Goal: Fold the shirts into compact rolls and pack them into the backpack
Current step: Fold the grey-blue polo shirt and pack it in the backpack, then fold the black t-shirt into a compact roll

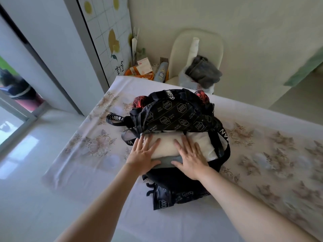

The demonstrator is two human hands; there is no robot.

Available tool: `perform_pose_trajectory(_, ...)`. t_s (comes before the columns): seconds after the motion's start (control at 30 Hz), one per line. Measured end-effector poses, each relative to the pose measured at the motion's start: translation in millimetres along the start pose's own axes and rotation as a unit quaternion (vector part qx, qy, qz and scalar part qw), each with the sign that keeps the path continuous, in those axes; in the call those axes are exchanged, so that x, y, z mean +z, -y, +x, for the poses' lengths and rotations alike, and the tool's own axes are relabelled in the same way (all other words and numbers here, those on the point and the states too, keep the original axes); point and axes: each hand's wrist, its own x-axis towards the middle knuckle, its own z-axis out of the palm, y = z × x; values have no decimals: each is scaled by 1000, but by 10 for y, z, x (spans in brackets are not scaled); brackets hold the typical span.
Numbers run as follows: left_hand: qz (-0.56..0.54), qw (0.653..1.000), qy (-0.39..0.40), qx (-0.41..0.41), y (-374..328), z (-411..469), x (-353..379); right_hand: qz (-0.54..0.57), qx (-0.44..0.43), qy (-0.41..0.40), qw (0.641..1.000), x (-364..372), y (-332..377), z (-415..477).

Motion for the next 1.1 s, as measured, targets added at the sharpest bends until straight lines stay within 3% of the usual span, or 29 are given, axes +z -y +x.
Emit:
perform_pose_trajectory(0.1,-21,990,-125,67,-73,57,1,-1,26,2,1000,8,12,39)
perform_pose_trajectory(0.33,-51,991,-123,7,-230,160,73,81,15,41,996,-120,-51,63)
perform_pose_trajectory(0.43,-95,990,-98,-27,-407,229,-139,176,20,-32,984,-258,-158,-33)
perform_pose_trajectory(0.57,-164,983,-85,3,-944,365,-438,198,48,-149,968,-493,-570,-427)
perform_pose_trajectory(0.7,-249,965,-41,75,-1834,464,-654,232,107,-216,942,-629,-1214,-1128)
perform_pose_trajectory(0.87,-258,953,32,158,-3359,440,-662,286,213,-198,913,-355,-2197,-2412)
perform_pose_trajectory(0.97,-275,943,58,180,-4440,304,-478,354,278,-177,875,13,-2841,-3364)
perform_pose_trajectory(1.1,-296,920,110,231,-6032,-48,-139,403,361,-209,815,542,-3574,-4759)
